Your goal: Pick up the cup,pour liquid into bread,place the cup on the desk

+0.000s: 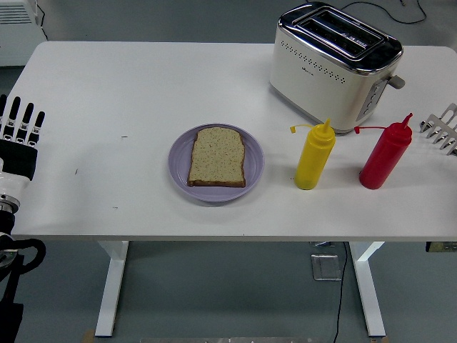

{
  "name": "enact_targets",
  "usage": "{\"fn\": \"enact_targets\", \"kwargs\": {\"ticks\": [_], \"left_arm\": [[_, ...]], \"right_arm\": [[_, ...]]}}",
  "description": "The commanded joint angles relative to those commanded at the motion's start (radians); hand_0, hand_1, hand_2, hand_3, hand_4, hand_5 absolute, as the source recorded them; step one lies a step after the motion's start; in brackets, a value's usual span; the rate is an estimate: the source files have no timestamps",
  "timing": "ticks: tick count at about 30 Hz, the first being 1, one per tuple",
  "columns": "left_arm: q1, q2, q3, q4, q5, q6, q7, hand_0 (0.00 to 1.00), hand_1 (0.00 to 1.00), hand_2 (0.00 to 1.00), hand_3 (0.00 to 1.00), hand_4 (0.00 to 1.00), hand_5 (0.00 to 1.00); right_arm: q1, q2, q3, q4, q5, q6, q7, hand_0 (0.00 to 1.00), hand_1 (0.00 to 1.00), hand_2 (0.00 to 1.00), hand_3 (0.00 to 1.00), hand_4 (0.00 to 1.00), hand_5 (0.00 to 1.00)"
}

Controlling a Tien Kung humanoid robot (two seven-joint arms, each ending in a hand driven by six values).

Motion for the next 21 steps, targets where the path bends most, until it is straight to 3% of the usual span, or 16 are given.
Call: {"fn": "enact_targets", "kwargs": {"ticks": [21], "left_arm": [[-0.003,0.000,-0.010,-0.002,0.000,0.000,-0.002,0.799,0.800,0.828,0.745,0.533,0.998]], "right_arm": [[0.007,0.004,0.004,-0.009,0.010,-0.023,-0.004,0.815,0.752,0.784,0.796,0.638,0.384]]}}
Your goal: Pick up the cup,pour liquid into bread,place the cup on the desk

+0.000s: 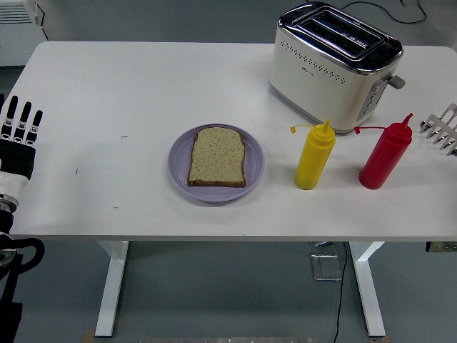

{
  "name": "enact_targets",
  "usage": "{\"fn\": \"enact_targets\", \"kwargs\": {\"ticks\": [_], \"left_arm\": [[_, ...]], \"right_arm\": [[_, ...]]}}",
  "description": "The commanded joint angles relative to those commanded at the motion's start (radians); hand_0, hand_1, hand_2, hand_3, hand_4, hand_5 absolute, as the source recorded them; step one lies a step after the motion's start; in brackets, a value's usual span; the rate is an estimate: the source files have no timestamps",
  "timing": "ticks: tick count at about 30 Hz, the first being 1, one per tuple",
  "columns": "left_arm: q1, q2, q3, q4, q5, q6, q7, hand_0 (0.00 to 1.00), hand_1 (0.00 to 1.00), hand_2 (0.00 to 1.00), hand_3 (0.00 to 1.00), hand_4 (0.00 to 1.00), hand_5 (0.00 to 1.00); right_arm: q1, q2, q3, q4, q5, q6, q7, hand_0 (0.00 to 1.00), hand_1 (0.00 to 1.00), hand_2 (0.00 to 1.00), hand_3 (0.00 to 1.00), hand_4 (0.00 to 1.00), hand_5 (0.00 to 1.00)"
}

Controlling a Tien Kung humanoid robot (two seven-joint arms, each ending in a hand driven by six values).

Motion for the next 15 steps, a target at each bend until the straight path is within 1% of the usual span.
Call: {"fn": "enact_targets", "kwargs": {"ticks": [15], "left_arm": [[0.000,-0.001,-0.001,0.000,0.000,0.000,-0.001,0.800,0.799,0.826,0.745,0.534,0.998]], "right_arm": [[0.002,0.001,-0.005,0.001,0.006,-0.008,0.000,0.814,0.752,0.785,0.804,0.644,0.377]]}}
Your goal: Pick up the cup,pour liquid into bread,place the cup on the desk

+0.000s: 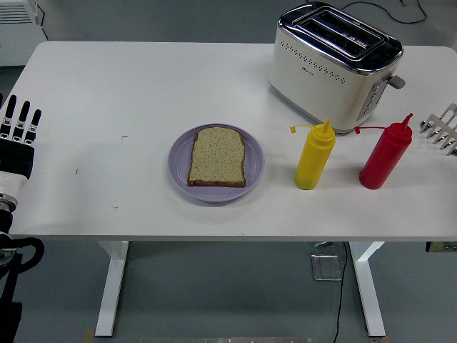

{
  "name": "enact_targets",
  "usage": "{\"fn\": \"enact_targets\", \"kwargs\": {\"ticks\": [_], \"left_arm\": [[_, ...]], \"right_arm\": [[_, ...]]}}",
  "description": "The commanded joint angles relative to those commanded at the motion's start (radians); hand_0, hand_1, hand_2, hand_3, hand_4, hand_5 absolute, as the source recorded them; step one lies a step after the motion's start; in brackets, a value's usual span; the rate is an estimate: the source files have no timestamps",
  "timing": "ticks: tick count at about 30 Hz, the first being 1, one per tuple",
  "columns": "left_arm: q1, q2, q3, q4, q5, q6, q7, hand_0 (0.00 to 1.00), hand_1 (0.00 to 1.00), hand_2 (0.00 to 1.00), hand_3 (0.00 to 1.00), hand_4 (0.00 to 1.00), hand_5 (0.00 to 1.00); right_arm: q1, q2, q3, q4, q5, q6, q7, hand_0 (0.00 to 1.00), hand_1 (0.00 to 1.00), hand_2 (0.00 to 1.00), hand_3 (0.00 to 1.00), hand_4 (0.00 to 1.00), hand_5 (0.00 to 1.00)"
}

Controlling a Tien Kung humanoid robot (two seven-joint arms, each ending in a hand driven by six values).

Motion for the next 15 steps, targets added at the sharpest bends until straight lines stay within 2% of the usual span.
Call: {"fn": "enact_targets", "kwargs": {"ticks": [15], "left_arm": [[0.000,-0.001,-0.003,0.000,-0.001,0.002,-0.001,0.799,0.798,0.825,0.745,0.536,0.998]], "right_arm": [[0.000,0.001,-0.001,0.000,0.001,-0.002,-0.001,0.813,0.750,0.785,0.805,0.643,0.374]]}}
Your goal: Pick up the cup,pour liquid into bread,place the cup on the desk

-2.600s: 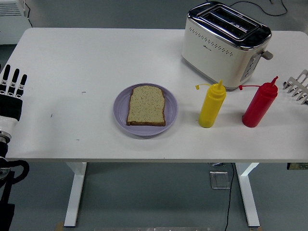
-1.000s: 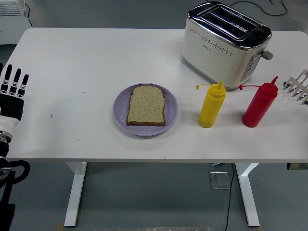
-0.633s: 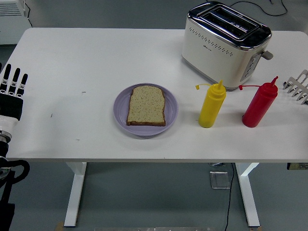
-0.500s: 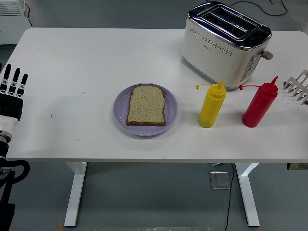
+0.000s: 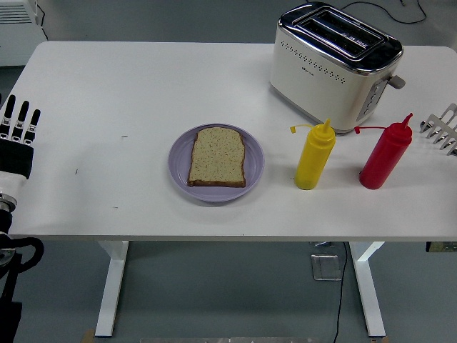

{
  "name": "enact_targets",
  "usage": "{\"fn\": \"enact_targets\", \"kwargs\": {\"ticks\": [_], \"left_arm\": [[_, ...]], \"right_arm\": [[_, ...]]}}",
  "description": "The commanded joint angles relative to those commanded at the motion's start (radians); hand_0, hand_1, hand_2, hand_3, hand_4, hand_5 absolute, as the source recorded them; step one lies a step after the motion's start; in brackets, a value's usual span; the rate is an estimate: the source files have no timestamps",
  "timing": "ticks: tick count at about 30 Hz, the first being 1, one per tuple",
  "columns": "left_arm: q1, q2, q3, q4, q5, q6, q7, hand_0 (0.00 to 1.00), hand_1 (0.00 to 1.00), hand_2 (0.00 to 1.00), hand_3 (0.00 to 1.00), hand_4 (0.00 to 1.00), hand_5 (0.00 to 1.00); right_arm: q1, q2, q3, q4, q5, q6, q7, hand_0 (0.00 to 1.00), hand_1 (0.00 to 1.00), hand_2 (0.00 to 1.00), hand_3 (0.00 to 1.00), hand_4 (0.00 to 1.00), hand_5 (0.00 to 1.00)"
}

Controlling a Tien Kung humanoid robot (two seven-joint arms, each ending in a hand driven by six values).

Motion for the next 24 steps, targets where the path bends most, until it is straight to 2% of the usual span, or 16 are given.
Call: {"fn": "enact_targets", "kwargs": {"ticks": [24], "left_arm": [[-0.002,0.000,0.003,0.002,-0.005,0.006,-0.003,0.799,0.799,0.827,0.745,0.536,0.998]], "right_arm": [[-0.001,-0.001,0.003,-0.001,-0.013,0.000,-0.004,0.814,0.751,0.788,0.809,0.644,0.376]]}}
